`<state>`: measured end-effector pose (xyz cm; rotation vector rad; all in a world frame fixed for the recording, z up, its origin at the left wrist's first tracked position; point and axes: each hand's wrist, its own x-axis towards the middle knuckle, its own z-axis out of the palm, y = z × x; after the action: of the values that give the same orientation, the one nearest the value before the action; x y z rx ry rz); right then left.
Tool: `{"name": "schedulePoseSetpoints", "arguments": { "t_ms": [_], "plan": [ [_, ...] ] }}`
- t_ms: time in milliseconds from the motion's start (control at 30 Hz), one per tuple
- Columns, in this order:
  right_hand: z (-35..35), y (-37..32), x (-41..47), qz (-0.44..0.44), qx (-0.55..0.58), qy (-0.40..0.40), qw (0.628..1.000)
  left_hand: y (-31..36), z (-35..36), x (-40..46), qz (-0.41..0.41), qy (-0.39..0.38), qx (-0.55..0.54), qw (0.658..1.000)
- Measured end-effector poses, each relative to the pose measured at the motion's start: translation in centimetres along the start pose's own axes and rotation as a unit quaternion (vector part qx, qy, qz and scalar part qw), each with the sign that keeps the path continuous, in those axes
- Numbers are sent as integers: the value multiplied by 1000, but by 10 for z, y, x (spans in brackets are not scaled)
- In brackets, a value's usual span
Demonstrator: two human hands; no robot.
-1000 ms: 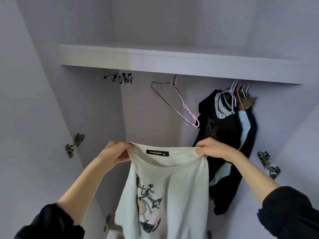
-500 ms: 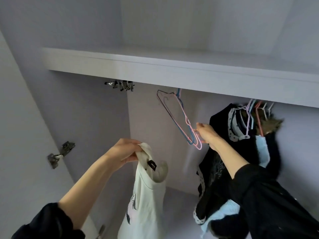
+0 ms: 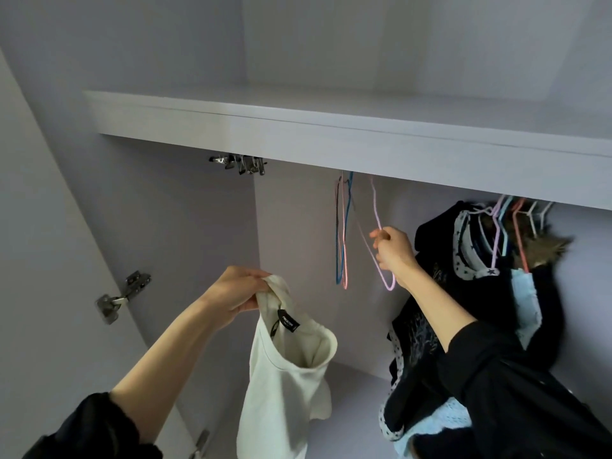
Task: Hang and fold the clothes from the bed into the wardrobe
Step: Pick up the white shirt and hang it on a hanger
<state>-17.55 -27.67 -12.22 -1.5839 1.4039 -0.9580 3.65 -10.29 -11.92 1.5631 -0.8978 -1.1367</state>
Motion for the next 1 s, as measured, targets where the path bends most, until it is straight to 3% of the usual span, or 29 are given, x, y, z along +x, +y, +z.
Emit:
{"name": "schedulePoseSetpoints", "arguments": {
  "t_ms": [133, 233, 367, 500, 567, 667, 733, 833, 900, 1000],
  "plan": [
    [-8, 2, -16, -96, -68, 72, 990, -1, -4, 0, -4, -4, 4, 1000],
    [-10, 14, -30, -106, -83, 91, 987, -3, -4, -1, -7, -5, 17, 1000],
    [-7, 36, -52, -81, -84, 134, 984, -9, 0, -2, -2, 22, 25, 999],
    [-5, 60, -78, 7, -55, 161, 985, -14, -3, -9, -1, 28, 30, 999],
    [-5, 69, -96, 36, -28, 167, 985, -16, -6, -13, -3, 28, 40, 999],
    [1, 89, -136, -18, 66, 192, 979, -21, -11, -21, -5, 20, 62, 998],
    [5, 99, -160, -39, 134, 167, 976, -24, -12, -24, -6, 23, 75, 997],
    [8, 99, -176, -6, 263, 141, 955, -31, -10, -27, -6, 26, 99, 995],
    [6, 96, -182, 28, 321, 166, 932, -36, -10, -29, -7, 22, 119, 993],
    [5, 106, -187, 95, 239, 202, 945, -45, -13, -32, -13, 21, 140, 990]
  ]
}}
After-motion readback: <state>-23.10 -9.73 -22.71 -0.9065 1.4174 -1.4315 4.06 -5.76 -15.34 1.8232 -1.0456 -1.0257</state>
